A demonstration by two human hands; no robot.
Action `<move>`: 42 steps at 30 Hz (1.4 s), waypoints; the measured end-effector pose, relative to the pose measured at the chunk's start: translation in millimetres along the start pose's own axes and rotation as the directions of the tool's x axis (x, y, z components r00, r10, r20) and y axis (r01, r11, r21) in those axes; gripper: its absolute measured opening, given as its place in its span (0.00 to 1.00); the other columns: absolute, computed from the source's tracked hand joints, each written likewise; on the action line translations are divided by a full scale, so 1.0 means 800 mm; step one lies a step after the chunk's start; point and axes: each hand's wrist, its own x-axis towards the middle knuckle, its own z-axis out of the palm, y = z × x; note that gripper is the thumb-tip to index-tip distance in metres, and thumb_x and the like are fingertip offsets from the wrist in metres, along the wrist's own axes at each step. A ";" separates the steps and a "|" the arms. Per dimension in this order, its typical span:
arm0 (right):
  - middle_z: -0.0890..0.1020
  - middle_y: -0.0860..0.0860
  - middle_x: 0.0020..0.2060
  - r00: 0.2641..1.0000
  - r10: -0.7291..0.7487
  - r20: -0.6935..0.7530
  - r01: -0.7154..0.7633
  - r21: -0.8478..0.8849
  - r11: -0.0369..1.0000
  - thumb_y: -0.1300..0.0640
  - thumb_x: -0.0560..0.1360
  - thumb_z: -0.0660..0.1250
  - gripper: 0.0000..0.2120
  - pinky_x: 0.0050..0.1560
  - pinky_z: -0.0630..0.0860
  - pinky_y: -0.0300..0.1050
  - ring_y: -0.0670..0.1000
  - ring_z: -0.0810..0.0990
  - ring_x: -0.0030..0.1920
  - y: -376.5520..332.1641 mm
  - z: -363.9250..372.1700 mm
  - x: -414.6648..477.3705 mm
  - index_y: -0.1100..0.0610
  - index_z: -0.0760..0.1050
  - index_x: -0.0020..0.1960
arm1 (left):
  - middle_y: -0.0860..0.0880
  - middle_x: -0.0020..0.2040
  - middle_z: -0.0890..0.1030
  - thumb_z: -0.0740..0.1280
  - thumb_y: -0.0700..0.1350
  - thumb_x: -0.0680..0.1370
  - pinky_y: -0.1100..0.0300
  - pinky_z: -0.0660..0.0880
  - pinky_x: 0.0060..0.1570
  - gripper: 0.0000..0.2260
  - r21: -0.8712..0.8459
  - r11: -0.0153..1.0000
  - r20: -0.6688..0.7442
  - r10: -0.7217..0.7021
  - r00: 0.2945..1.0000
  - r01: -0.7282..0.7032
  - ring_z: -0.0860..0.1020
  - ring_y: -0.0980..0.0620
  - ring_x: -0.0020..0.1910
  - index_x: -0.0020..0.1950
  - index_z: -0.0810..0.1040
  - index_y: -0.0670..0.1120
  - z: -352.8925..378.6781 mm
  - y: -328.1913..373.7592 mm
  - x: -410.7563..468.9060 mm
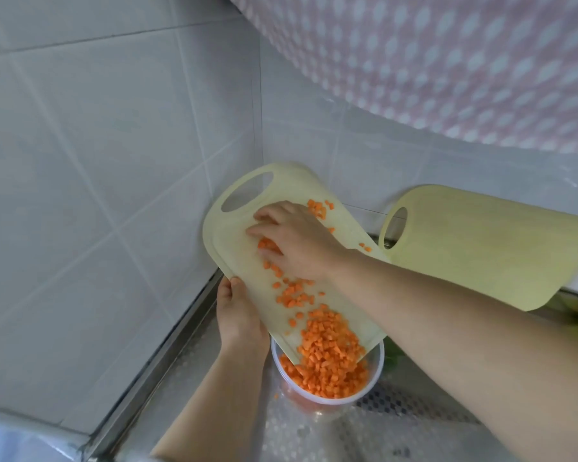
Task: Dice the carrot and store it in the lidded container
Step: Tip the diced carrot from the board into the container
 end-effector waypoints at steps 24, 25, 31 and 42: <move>0.75 0.48 0.41 0.966 -0.257 0.037 0.260 -0.104 0.960 0.52 0.72 0.65 0.06 0.49 0.69 0.46 0.52 0.70 0.44 -0.022 0.053 -0.172 0.53 0.73 0.40 | 0.52 0.45 0.80 0.54 0.44 0.83 0.55 0.75 0.48 0.13 0.060 0.997 -0.078 0.056 0.995 -0.051 0.78 0.52 0.44 0.47 0.76 0.54 0.010 0.002 -0.004; 0.75 0.49 0.41 0.969 -0.245 0.026 0.246 -0.049 0.968 0.52 0.73 0.65 0.06 0.48 0.69 0.46 0.52 0.71 0.44 -0.022 0.045 -0.168 0.54 0.73 0.41 | 0.52 0.45 0.80 0.54 0.44 0.83 0.55 0.75 0.48 0.13 0.067 0.996 -0.080 0.055 0.995 -0.050 0.78 0.52 0.44 0.47 0.76 0.54 0.010 0.002 -0.003; 0.79 0.51 0.41 0.940 0.144 -0.308 -0.076 0.221 0.972 0.56 0.75 0.63 0.08 0.49 0.69 0.47 0.51 0.73 0.45 0.003 -0.029 -0.066 0.58 0.79 0.43 | 0.51 0.46 0.81 0.54 0.44 0.83 0.56 0.75 0.47 0.11 0.066 0.997 -0.099 0.054 0.994 -0.048 0.78 0.51 0.44 0.54 0.76 0.51 0.013 0.006 -0.008; 0.76 0.52 0.50 0.937 0.313 -0.158 -0.279 0.204 0.938 0.57 0.75 0.66 0.08 0.56 0.69 0.43 0.53 0.72 0.54 0.038 -0.027 -0.019 0.56 0.80 0.53 | 0.51 0.46 0.80 0.53 0.44 0.84 0.60 0.75 0.41 0.12 0.089 0.994 -0.085 0.079 0.993 -0.071 0.77 0.53 0.41 0.60 0.75 0.47 0.019 0.019 -0.013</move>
